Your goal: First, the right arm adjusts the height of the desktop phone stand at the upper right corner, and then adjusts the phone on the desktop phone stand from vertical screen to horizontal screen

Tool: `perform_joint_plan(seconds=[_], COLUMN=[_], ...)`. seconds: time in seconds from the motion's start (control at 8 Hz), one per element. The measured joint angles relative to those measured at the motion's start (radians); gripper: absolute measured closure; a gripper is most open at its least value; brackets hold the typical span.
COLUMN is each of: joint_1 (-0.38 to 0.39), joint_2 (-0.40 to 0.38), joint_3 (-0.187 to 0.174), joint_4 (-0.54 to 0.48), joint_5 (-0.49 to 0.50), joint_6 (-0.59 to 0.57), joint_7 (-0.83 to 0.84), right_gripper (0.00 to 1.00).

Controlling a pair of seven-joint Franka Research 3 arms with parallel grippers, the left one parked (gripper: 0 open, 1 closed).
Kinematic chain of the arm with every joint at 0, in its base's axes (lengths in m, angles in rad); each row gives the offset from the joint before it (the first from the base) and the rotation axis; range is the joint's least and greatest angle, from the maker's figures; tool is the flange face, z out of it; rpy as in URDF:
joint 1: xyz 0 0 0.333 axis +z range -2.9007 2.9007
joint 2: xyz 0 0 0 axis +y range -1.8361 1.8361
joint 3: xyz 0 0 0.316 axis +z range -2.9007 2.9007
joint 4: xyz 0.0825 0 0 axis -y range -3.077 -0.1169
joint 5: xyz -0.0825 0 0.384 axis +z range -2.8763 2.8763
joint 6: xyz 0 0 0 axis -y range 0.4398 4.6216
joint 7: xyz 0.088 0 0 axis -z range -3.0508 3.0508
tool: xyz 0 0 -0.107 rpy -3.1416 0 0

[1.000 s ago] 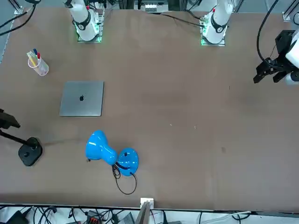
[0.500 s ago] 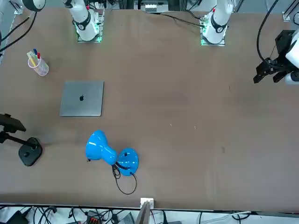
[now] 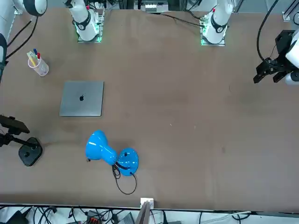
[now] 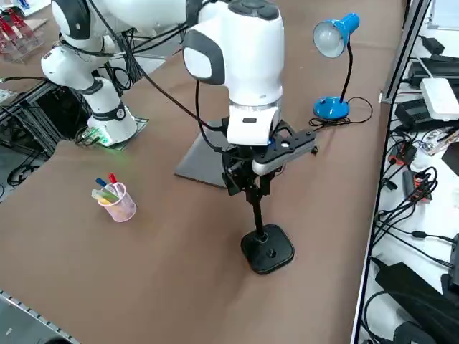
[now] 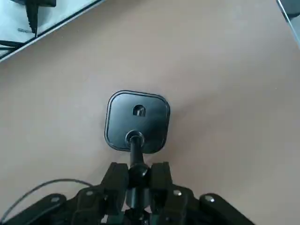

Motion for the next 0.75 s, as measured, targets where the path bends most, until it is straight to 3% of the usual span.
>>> perform_joint_plan(seconds=[0.75], joint_1=[-0.001], joint_2=[0.012], joint_3=[0.000], joint_4=[-0.012], joint_5=[-0.006], joint_6=[0.049], joint_7=[0.001], right_gripper=[0.68])
